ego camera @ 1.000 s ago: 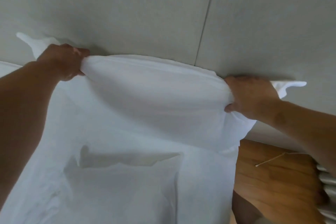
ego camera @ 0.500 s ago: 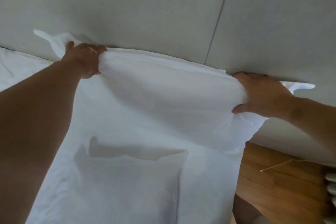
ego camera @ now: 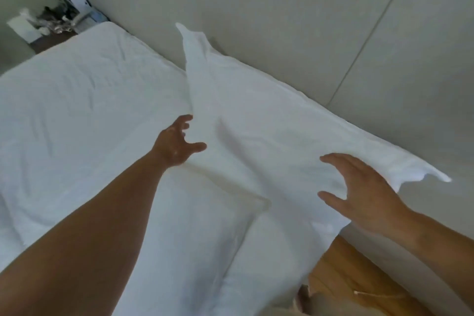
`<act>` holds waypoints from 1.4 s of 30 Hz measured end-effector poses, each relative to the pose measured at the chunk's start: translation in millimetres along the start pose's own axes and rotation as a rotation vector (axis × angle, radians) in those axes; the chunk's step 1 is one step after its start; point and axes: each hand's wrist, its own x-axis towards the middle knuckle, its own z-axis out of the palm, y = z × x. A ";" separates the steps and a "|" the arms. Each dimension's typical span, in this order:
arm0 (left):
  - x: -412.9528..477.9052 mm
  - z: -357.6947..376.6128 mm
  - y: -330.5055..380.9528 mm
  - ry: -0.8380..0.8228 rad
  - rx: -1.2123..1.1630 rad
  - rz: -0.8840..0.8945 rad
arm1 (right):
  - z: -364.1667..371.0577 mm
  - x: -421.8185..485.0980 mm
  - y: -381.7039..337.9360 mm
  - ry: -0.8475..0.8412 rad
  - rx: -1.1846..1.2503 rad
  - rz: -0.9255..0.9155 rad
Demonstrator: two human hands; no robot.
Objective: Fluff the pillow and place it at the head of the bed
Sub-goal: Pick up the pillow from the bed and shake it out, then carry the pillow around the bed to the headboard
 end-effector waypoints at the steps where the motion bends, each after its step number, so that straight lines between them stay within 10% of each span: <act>1: -27.1 14.0 -16.3 0.002 -0.084 -0.071 | 7.4 -4.0 -1.9 -0.060 0.055 0.012; 19: -406.0 272.8 -80.5 0.342 -1.066 -0.931 | 105.7 -54.4 -28.1 -0.775 0.185 -0.157; 42: -342.8 266.3 -215.4 0.941 -2.097 -1.097 | 331.6 54.2 -450.1 -0.966 -0.598 -1.011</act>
